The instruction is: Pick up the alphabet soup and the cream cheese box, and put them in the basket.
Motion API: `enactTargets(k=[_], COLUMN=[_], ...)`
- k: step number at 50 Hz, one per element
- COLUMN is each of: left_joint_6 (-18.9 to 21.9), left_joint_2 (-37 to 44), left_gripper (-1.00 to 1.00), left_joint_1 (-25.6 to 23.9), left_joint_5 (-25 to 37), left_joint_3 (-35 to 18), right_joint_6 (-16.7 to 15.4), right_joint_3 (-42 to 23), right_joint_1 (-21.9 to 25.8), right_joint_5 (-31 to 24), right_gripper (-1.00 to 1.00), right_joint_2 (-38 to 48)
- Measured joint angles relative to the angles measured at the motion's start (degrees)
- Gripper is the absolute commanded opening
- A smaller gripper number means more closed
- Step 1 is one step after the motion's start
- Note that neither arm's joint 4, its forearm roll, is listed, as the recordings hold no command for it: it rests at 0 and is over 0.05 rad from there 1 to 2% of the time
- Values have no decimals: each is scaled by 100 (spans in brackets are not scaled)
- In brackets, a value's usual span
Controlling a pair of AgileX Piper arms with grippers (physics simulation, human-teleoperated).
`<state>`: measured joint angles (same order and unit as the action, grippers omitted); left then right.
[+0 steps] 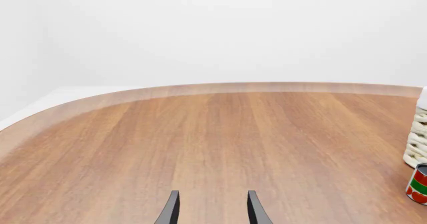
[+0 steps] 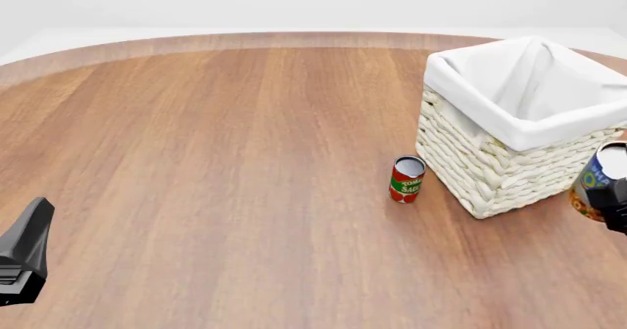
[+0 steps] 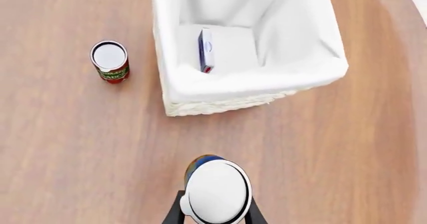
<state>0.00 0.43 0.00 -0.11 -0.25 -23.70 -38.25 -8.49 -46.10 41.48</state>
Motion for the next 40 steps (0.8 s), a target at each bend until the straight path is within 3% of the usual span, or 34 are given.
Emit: enactTargets(k=[22, 40], left_joint_6=[0, 0], left_joint_2=[0, 0], left_gripper=[100, 100], left_joint_1=[0, 0], left_joint_5=[0, 0], left_joint_3=[0, 0], right_joint_6=[-70, -9], right_joint_3=[-969, -1571], right_joint_1=[38, 134], right_joint_5=[-500, -518], right_gripper=[-100, -100], right_joint_2=[53, 346])
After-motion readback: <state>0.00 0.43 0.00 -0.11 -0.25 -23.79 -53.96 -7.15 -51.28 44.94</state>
